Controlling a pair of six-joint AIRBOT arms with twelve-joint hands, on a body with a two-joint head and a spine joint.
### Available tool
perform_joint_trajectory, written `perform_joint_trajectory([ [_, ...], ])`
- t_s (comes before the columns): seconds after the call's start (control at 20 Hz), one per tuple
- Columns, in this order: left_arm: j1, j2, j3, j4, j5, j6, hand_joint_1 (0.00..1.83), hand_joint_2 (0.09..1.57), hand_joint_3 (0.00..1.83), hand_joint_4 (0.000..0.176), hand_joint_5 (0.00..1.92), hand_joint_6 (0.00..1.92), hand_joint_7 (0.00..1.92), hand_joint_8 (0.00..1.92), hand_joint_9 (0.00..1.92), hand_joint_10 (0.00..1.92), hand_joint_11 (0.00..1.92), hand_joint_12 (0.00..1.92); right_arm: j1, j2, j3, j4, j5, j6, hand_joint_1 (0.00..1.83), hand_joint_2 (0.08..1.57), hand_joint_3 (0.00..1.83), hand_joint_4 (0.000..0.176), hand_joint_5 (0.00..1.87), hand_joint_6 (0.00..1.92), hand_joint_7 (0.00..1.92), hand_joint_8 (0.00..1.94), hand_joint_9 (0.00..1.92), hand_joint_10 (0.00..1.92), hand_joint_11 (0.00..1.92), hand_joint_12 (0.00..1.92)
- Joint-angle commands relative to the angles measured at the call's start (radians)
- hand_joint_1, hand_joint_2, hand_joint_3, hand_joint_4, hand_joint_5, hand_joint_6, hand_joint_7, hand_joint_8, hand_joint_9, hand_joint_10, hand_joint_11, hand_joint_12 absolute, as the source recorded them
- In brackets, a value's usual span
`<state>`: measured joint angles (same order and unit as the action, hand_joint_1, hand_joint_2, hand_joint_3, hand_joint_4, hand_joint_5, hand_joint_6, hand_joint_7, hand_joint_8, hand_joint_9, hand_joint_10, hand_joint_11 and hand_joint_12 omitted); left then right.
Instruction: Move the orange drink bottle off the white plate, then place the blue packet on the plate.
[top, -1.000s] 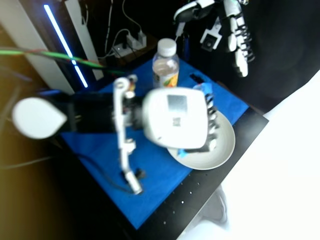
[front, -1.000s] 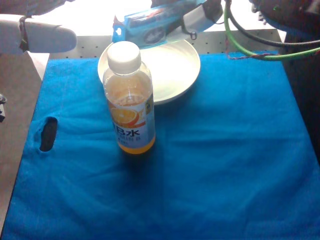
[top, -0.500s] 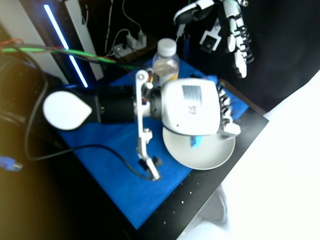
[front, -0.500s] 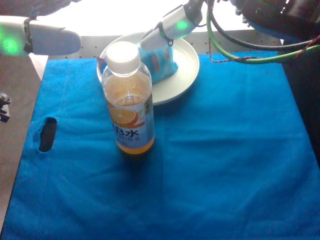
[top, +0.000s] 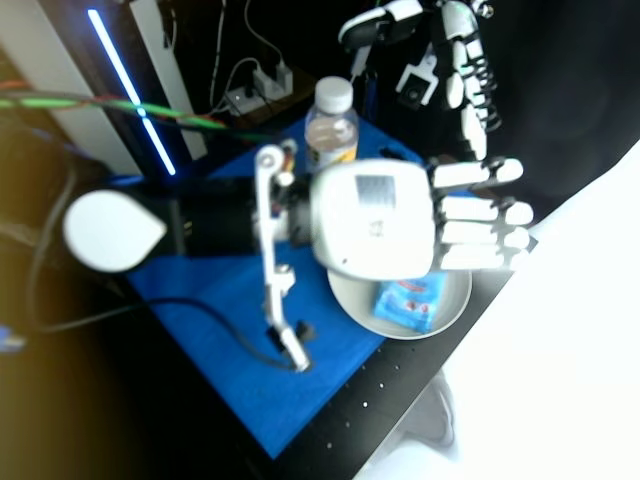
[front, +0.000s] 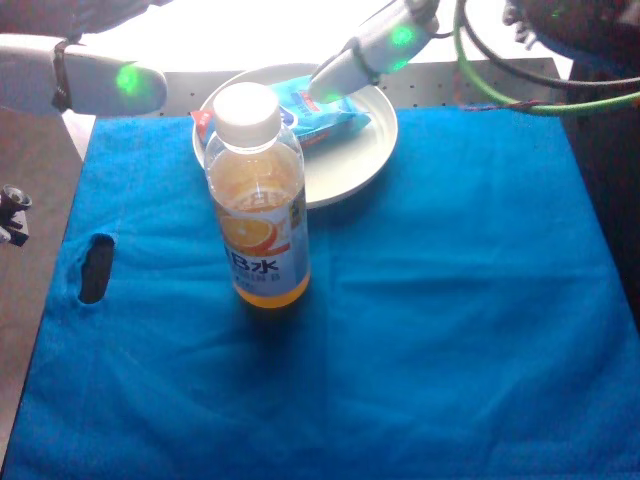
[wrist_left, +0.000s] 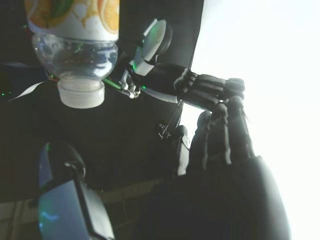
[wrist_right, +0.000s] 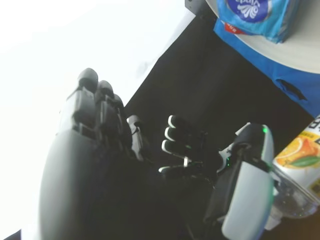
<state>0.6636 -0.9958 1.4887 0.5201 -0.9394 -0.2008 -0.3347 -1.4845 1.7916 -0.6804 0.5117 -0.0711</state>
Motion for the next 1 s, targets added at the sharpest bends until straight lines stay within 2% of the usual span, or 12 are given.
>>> perform_joint_trajectory([
  [0.0, -0.016, -0.004, 0.007, -0.07, -0.089, -0.007, 0.57, 0.74, 0.0, 0.176, 0.0, 0.0, 0.0, 0.0, 0.0, 0.0, 0.0, 0.0, 0.01, 0.012, -0.004, 0.058, 0.114, 0.007, 0.83, 0.63, 0.0, 0.176, 0.0, 0.0, 0.0, 0.0, 0.01, 0.0, 0.0, 0.0],
  [0.1, -0.016, 0.002, 0.007, -0.083, -0.088, -0.007, 0.58, 0.76, 0.0, 0.176, 0.0, 0.0, 0.0, 0.0, 0.0, 0.0, 0.0, 0.0, 0.01, 0.069, -0.046, 0.091, 0.178, 0.006, 0.85, 0.66, 0.0, 0.176, 0.0, 0.0, 0.02, 0.01, 0.01, 0.0, 0.0, 0.0],
  [0.3, -0.016, 0.029, -0.004, -0.134, -0.111, 0.023, 0.55, 0.78, 0.01, 0.176, 0.0, 0.0, 0.0, 0.0, 0.0, 0.0, 0.0, 0.0, 0.011, 0.176, -0.146, 0.147, 0.278, 0.005, 0.8, 0.59, 0.0, 0.176, 0.0, 0.0, 0.02, 0.01, 0.01, 0.0, 0.0, 0.0],
  [0.45, -0.017, 0.055, -0.021, -0.17, -0.129, 0.06, 0.59, 0.74, 0.0, 0.176, 0.0, 0.0, 0.0, 0.0, 0.0, 0.0, 0.0, 0.0, 0.011, 0.263, -0.236, 0.202, 0.303, -0.083, 0.76, 0.61, 0.0, 0.176, 0.0, 0.0, 0.05, 0.01, 0.01, 0.0, 0.03, 0.02],
  [0.55, -0.019, 0.078, -0.037, -0.206, -0.136, 0.114, 0.52, 0.83, 0.03, 0.176, 0.0, 0.0, 0.0, 0.0, 0.0, 0.0, 0.0, 0.0, 0.011, 0.328, -0.302, 0.242, 0.327, -0.146, 0.8, 0.74, 0.02, 0.176, 0.0, 0.0, 0.0, 0.0, 0.0, 0.0, 0.0, 0.0],
  [0.6, -0.022, 0.088, -0.044, -0.224, -0.147, 0.132, 0.43, 0.91, 0.02, 0.176, 0.0, 0.0, 0.0, 0.0, 0.0, 0.0, 0.0, 0.0, 0.011, 0.359, -0.333, 0.27, 0.339, -0.189, 0.81, 0.73, 0.0, 0.176, 0.0, 0.0, 0.02, 0.01, 0.0, 0.0, 0.06, 0.03],
  [0.7, -0.022, 0.11, -0.061, -0.257, -0.175, 0.165, 0.35, 0.99, 0.04, 0.176, 0.0, 0.0, 0.0, 0.0, 0.0, 0.0, 0.0, 0.0, 0.011, 0.398, -0.362, 0.303, 0.373, -0.201, 0.81, 0.71, 0.0, 0.176, 0.0, 0.0, 0.03, 0.01, 0.03, 0.01, 0.11, 0.06],
  [0.75, -0.023, 0.12, -0.07, -0.265, -0.188, 0.175, 0.42, 0.97, 0.03, 0.176, 0.0, 0.0, 0.0, 0.0, 0.0, 0.0, 0.0, 0.0, 0.011, 0.407, -0.362, 0.323, 0.393, -0.201, 0.8, 0.7, 0.0, 0.176, 0.0, 0.0, 0.01, 0.0, 0.02, 0.01, 0.08, 0.05],
  [0.85, -0.027, 0.144, -0.09, -0.27, -0.208, 0.187, 0.44, 0.94, 0.01, 0.176, 0.0, 0.0, 0.0, 0.0, 0.0, 0.0, 0.0, 0.0, 0.011, 0.418, -0.37, 0.337, 0.425, -0.201, 0.78, 0.68, 0.0, 0.176, 0.0, 0.0, 0.01, 0.0, 0.02, 0.0, 0.07, 0.05],
  [0.9, -0.027, 0.173, -0.115, -0.278, -0.223, 0.205, 0.47, 0.85, 0.0, 0.176, 0.0, 0.0, 0.0, 0.0, 0.0, 0.0, 0.0, 0.0, 0.011, 0.428, -0.382, 0.346, 0.453, -0.201, 0.78, 0.72, 0.01, 0.176, 0.0, 0.0, 0.0, 0.0, 0.0, 0.0, 0.01, 0.02],
  [0.95, -0.027, 0.198, -0.137, -0.289, -0.244, 0.223, 0.48, 0.82, 0.0, 0.176, 0.0, 0.0, 0.0, 0.0, 0.0, 0.0, 0.0, 0.0, 0.011, 0.44, -0.398, 0.354, 0.474, -0.203, 0.76, 0.73, 0.01, 0.176, 0.0, 0.0, 0.0, 0.0, 0.0, 0.0, 0.02, 0.03],
])
